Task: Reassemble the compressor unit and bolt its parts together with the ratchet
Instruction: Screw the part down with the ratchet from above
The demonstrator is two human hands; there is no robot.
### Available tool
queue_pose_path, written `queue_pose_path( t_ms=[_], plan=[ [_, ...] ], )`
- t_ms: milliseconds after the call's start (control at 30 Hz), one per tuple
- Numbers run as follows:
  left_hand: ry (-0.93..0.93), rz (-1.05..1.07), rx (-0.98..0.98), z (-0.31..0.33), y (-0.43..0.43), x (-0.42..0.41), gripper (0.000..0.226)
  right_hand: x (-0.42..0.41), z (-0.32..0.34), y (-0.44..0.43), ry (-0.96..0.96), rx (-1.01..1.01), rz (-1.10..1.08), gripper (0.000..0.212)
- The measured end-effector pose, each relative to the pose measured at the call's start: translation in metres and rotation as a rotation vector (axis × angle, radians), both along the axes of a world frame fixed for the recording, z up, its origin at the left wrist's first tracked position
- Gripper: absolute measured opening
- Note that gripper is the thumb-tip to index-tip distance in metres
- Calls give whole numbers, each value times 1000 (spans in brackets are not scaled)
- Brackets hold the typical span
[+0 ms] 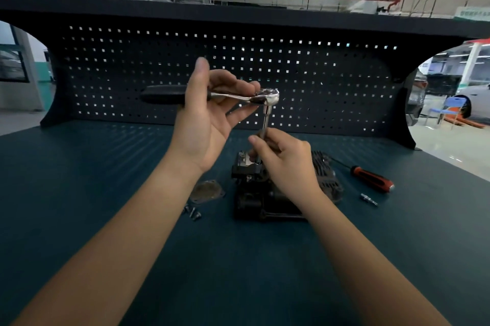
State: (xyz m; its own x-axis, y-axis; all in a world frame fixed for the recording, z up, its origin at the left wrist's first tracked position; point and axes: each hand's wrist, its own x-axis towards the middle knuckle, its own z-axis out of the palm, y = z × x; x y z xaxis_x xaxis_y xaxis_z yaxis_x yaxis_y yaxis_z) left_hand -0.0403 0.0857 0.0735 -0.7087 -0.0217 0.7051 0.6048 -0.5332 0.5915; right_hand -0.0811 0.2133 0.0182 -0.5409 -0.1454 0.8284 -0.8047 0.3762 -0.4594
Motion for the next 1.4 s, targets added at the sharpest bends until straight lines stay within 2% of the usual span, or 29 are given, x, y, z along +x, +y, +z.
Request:
queue_pose_path(
  t_ms=[167,433,1167,1400],
  plan=[
    [15,1,-98,3,8,-4,48,-4,-12,-1,22,-119,-23,15],
    [59,58,-178,6,7,-5,38,-3,-15,-8,69,-185,28,15],
    [26,51,-196,3,14,-5,37,-6,-20,-4,22,-203,-3,14],
    [37,27,-192,7,13,-1,39,-1,-19,-6,71,-219,3,16]
  ],
)
